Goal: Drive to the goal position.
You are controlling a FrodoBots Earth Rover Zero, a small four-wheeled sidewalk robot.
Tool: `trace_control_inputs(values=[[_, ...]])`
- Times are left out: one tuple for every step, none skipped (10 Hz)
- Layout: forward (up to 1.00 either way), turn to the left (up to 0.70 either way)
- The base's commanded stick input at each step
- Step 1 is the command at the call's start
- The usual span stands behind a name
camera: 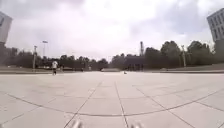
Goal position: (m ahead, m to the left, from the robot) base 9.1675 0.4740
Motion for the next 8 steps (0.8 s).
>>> trace_control_inputs(values=[[0.7,0.0],[0.7,0.0],[0.7,0.0],[0.7,0.0],[0.7,0.0],[0.7,0.0],[0.7,0.0],[0.7,0.0]])
